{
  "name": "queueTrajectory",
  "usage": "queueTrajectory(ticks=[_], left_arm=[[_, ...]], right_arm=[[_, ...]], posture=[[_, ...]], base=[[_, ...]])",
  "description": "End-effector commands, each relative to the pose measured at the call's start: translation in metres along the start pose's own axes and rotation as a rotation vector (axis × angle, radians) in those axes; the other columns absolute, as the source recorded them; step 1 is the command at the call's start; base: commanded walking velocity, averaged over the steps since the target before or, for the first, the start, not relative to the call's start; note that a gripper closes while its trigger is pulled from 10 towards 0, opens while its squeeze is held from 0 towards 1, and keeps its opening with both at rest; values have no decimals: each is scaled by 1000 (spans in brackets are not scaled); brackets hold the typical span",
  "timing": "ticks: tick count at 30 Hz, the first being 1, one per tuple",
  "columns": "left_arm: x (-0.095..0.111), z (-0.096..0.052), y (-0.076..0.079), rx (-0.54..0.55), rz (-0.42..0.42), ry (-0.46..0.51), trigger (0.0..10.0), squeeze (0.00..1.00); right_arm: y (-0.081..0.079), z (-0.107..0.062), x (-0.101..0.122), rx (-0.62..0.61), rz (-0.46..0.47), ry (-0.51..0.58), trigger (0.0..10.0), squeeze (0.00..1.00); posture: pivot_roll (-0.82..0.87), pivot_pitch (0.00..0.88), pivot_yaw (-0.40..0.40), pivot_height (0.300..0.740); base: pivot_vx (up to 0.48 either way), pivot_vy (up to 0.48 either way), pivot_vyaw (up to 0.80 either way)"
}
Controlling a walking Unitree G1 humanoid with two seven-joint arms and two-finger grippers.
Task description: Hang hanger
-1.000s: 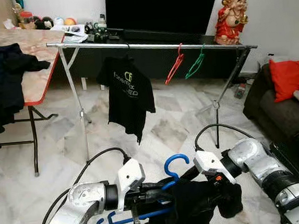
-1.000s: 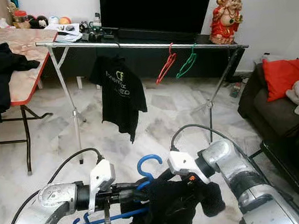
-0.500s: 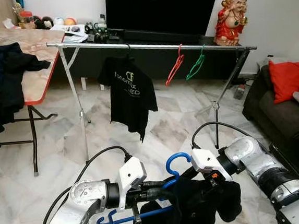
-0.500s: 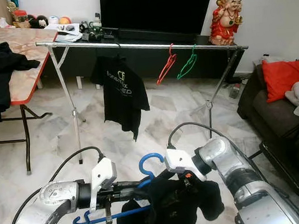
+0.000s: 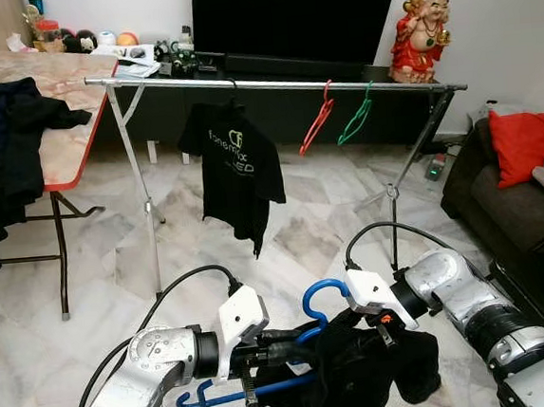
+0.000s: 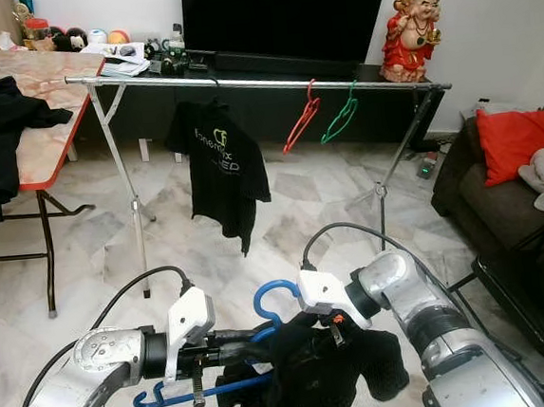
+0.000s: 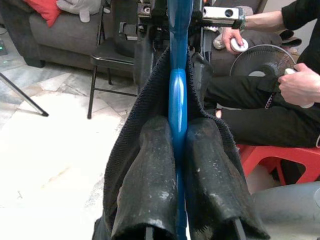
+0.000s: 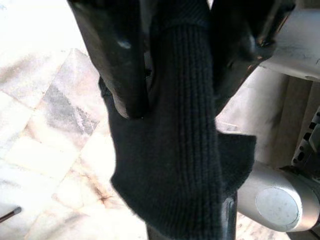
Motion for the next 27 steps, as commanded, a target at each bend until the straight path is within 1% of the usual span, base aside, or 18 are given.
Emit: queueTrajectory(ticks=[1, 6, 11, 12, 17, 19, 20, 21, 22, 27], left_arm=[[18, 7, 3, -36, 46, 39, 10000, 0], [17, 8, 2, -30, 58, 32, 10000, 0], [18, 8, 0, -27, 46, 27, 10000, 0], [17, 8, -1, -22, 42, 20, 10000, 0], [12, 7, -2, -23, 75, -23, 10000, 0], [10, 7, -2, -28, 66, -31, 10000, 0], [10, 7, -2, -29, 65, -29, 10000, 82], [10, 7, -2, -29, 67, -28, 10000, 694], [9, 6, -2, -33, 70, -34, 10000, 1000], [5, 4, -1, -39, 79, -55, 10000, 1000]], right_arm=[[3, -3, 3, -9, -16, -3, 0, 0], [3, -2, 5, -6, -18, 11, 0, 0], [3, -1, 5, 1, -23, 8, 0, 0], [3, -1, 6, 1, -23, 7, 0, 0], [2, 0, 5, 9, -31, -2, 0, 0], [2, 1, 5, 11, -33, -6, 0, 0], [2, 1, 4, 9, -35, -9, 0, 0], [3, 1, 4, 7, -36, -11, 0, 0], [2, 1, 3, 8, -37, -15, 0, 0], [1, 1, 1, 11, -37, -26, 0, 0]], posture=[[207, 0, -191, 740], [208, 0, -191, 740], [208, 0, -193, 740], [209, 0, -194, 740], [206, 0, -193, 740], [206, 0, -194, 740], [206, 0, -193, 740], [206, 0, -193, 740], [206, 0, -193, 740], [204, 0, -193, 740]], base=[[0, 0, 0], [0, 0, 0], [0, 0, 0], [0, 0, 0], [0, 0, 0], [0, 0, 0], [0, 0, 0], [0, 0, 0], [0, 0, 0], [0, 0, 0]])
Point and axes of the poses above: a point about 5 cm out from each wrist's last joint towards the gripper, its own z axis pointing out of the wrist towards the gripper, its own x axis along the axis of the wrist's last joint, y = z × x, the point moved 6 cm from there along z, pointing out of the wrist towards the gripper, and after that the axes turned 7 degrees about -z, right-handed, at the moved point
